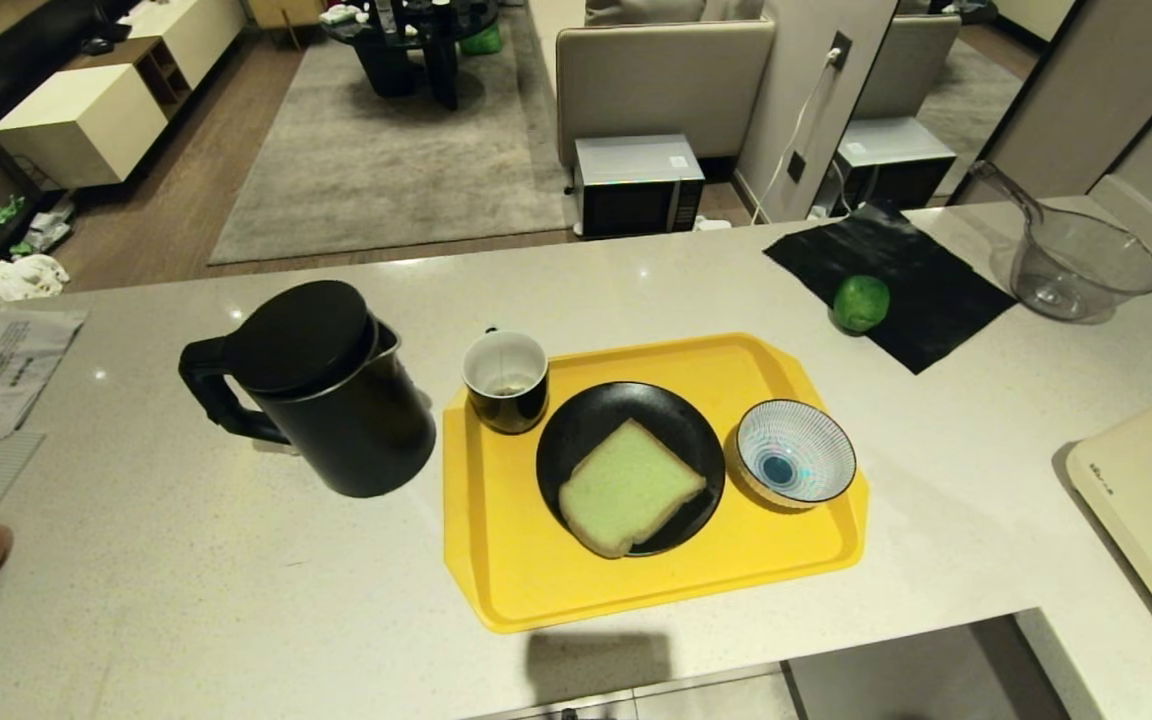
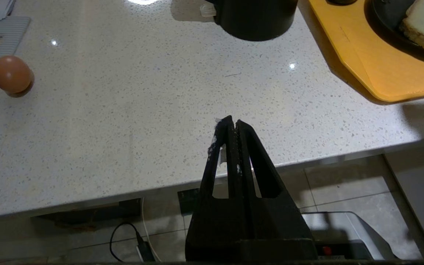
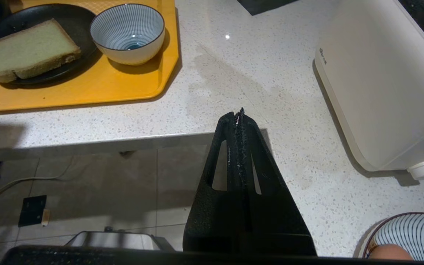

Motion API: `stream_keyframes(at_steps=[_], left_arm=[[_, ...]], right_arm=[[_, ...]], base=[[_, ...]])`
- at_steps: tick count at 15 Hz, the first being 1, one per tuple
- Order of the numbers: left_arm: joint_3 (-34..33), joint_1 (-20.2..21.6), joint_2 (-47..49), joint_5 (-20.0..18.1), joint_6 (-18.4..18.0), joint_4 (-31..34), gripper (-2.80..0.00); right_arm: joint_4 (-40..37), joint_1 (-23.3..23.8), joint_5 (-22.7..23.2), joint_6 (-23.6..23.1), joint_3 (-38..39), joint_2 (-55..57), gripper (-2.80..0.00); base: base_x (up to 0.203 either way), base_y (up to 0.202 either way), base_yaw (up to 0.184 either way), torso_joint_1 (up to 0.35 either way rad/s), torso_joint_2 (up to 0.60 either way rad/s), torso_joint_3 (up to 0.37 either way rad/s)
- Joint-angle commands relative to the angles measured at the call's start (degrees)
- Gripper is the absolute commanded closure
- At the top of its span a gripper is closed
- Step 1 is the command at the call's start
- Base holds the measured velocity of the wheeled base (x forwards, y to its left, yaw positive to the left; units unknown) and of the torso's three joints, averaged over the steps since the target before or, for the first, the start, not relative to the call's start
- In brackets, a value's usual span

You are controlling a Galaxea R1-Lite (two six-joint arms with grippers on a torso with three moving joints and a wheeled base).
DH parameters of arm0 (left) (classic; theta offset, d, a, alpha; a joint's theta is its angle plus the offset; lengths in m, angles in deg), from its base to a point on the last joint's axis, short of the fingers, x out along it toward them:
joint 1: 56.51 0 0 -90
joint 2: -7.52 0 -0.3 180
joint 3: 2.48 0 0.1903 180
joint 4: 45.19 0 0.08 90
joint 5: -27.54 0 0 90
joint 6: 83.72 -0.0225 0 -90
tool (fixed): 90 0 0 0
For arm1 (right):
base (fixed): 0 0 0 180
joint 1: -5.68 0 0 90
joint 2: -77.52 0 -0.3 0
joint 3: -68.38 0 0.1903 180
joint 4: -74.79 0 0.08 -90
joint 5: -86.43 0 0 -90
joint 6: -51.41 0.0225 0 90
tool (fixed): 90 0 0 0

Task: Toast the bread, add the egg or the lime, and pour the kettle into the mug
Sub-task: Pick up the bread slice

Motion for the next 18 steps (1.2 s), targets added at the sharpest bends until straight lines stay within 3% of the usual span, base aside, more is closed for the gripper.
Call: stream_keyframes(at_steps=[1, 6, 10, 12, 18], left_arm=[[0.00, 0.02, -0.04, 0.03, 0.26, -0.09, 0.00], [0.00, 0.02, -0.04, 0.03, 0.35, -0.09, 0.00], [0.00, 0.02, -0.04, 0.03, 0.35, -0.09, 0.00], [0.00, 0.02, -0.04, 0.03, 0.35, -0.09, 0.00], [0.00, 0.02, -0.04, 0.03, 0.35, -0.09, 0.00]], right_arm=[[0.01, -0.07, 0.38, -0.49, 1.61, -0.02, 0.00], [0.14, 0.00, 0.57, -3.31, 0.67, -0.02, 0.00], [-7.24, -0.04, 4.82, -2.85, -12.63, 1.45, 0.00], [-9.20, -0.07, 6.02, -2.26, -19.59, 8.74, 0.00], [-10.57, -0.10, 6.66, 5.62, -49.88, 46.14, 0.00]], base=[[0.000, 0.000, 0.000, 0.000, 0.00, 0.000], [0.000, 0.000, 0.000, 0.000, 0.00, 0.000], [0.000, 0.000, 0.000, 0.000, 0.00, 0.000], [0.000, 0.000, 0.000, 0.000, 0.00, 0.000], [0.000, 0.000, 0.000, 0.000, 0.00, 0.000]])
